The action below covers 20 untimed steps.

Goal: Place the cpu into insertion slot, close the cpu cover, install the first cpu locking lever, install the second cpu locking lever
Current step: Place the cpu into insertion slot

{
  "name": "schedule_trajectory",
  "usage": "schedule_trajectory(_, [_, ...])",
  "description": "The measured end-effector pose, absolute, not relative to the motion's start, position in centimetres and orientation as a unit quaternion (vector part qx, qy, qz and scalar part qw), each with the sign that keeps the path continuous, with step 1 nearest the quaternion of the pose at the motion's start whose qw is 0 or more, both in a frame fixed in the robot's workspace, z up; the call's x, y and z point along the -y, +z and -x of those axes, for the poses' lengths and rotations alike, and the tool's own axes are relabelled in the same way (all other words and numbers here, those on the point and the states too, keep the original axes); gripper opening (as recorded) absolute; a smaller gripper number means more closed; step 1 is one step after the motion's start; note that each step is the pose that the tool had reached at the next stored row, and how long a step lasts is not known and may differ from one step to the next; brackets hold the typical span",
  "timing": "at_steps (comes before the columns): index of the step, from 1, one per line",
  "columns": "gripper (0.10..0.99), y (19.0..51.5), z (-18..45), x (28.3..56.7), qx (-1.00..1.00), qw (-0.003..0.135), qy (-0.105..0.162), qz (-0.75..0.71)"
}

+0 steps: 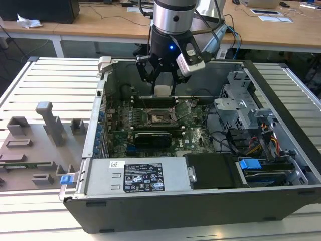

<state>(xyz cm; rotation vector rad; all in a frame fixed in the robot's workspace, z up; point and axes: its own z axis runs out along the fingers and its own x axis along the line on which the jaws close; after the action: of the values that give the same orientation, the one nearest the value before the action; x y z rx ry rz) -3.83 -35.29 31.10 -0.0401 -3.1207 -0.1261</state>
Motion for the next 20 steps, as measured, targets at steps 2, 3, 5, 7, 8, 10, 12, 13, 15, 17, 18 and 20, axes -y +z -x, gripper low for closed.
schedule_trajectory(2, [0.545, 31.0, 3.8, 35.3, 0.999, 0.009, -0.04, 0.013])
schedule_trajectory(3, [0.545, 30.9, 3.8, 35.3, 0.999, 0.009, -0.04, 0.013])
schedule_trajectory(5, [0.545, 30.8, 3.8, 35.3, 0.999, 0.009, -0.04, 0.013])
schedule_trajectory(7, [0.545, 30.5, 3.8, 35.3, 0.999, 0.009, -0.04, 0.013])
schedule_trajectory(8, [0.545, 30.3, 3.8, 35.3, 0.999, 0.009, -0.04, 0.013])
schedule_trajectory(10, [0.545, 30.1, 3.8, 35.3, 0.999, 0.009, -0.04, 0.013])
schedule_trajectory(12, [0.545, 29.9, 3.8, 35.3, 0.999, 0.009, -0.04, 0.013])
schedule_trajectory(13, [0.545, 29.9, 3.8, 35.3, 0.999, 0.009, -0.04, 0.013])
schedule_trajectory(15, [0.545, 29.7, 3.8, 35.3, 0.999, 0.009, -0.04, 0.013])
schedule_trajectory(17, [0.545, 29.4, 3.8, 35.3, 0.999, 0.009, -0.04, 0.013])
schedule_trajectory(18, [0.545, 29.3, 3.8, 35.3, 0.999, 0.009, -0.039, 0.013])
schedule_trajectory(20, [0.545, 29.0, 3.8, 35.3, 0.999, 0.009, -0.039, 0.013])
